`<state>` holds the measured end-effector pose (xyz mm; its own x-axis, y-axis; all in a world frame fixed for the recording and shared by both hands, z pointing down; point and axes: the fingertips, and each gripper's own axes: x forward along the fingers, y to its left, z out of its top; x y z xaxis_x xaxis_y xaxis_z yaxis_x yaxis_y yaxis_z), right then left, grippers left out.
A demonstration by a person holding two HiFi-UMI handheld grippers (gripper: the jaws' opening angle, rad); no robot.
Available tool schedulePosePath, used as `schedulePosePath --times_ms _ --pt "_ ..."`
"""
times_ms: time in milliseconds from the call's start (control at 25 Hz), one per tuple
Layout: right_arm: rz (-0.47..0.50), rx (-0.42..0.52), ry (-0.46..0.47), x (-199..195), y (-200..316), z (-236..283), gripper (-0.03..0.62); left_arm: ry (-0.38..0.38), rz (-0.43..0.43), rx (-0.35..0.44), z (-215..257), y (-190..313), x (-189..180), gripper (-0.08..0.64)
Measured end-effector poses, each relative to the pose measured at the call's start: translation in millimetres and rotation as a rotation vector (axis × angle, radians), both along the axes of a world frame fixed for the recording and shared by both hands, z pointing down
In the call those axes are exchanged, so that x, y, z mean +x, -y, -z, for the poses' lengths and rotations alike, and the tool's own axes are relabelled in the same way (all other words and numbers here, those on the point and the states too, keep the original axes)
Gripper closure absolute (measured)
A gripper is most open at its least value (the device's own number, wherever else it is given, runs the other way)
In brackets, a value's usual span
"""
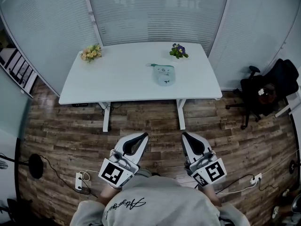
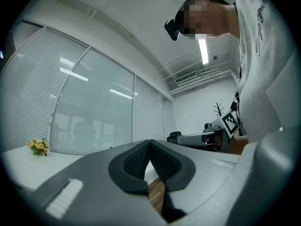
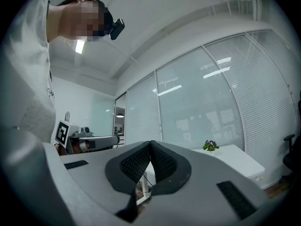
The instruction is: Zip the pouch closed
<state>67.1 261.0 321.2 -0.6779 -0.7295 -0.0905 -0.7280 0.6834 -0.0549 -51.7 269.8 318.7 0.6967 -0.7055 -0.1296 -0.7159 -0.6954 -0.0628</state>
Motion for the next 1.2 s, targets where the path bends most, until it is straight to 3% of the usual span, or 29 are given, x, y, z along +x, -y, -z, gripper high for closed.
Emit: schedulePosePath --times_ms 360,560,600,640,680,880,1200 --pt "0.020 -0.011 -0.012 -5 9 -8 0.590 -0.005 0.017 -0.003 -2 10 -3 0.561" --pt "-0.062 0.036 -0.004 8 19 4 0.590 -0.037 0.065 -0.015 -2 27 -11 0.556" --pt "-0.087 0.042 0.008 12 22 7 0.475 -0.048 0.071 -0.021 -1 31 -11 0.405" --pt "-0.109 0.045 0.018 17 26 10 0.270 -0.052 0.074 -0.026 0 35 -10 0.205" --pt "-0.131 0.046 0.026 21 31 11 0.239 -0.051 0.078 -0.028 0 40 -10 0.158" --pt "-0.206 0.042 0.023 30 55 6 0.137 -0.045 0.135 -0.025 -5 64 -21 0.110" --pt "-0.254 0.047 0.037 33 89 7 0.089 -0.038 0.145 -0.008 -1 101 -31 0.097"
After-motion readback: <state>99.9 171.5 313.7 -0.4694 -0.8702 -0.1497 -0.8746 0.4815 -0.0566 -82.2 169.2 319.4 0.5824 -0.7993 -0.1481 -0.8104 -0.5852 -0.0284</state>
